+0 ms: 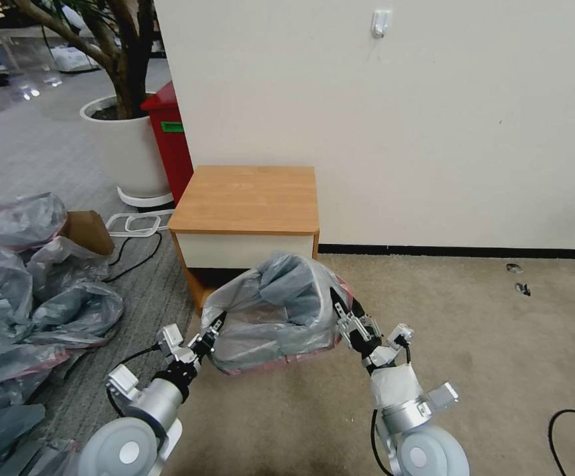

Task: Pick up the garbage bag from the table and place it over the trash can.

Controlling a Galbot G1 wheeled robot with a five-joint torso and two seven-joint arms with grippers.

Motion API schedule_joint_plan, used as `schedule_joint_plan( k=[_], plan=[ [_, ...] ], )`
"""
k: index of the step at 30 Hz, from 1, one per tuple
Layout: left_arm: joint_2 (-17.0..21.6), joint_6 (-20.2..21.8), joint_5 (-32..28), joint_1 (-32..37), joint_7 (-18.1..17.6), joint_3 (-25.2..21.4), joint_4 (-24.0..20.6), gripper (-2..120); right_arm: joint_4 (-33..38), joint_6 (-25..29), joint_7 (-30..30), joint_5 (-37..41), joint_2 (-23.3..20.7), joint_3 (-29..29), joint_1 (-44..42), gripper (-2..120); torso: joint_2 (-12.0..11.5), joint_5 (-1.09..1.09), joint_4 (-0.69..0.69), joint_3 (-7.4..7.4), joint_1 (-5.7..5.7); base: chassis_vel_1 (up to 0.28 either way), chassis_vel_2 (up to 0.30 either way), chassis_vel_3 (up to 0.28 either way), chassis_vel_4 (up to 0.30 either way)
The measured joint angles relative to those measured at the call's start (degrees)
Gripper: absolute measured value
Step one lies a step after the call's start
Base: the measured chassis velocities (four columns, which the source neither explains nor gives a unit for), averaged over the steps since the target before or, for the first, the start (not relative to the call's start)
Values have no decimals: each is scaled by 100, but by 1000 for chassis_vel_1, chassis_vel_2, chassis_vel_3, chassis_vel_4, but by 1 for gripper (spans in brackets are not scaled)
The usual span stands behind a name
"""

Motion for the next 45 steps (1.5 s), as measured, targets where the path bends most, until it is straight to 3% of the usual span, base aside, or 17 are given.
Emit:
schedule_joint_plan(
  k=[13, 25, 45],
  plan=[
    [-10, -2, 23, 36, 85, 32, -14, 4, -179, -43, 338, -11, -37, 55, 276, 1, 0, 0, 0, 0, 0, 0, 0, 0, 0],
    [-52, -2, 26, 54, 116, 75, -59, 4, -430, -162, 951, -144, -115, 165, 512, 0, 0, 0, 0, 0, 0, 0, 0, 0, 0],
    [-179, -9, 28, 81, 116, 165, -154, 4, -794, -205, 1374, -659, -126, 162, 696, 0, 0, 0, 0, 0, 0, 0, 0, 0, 0]
  ],
)
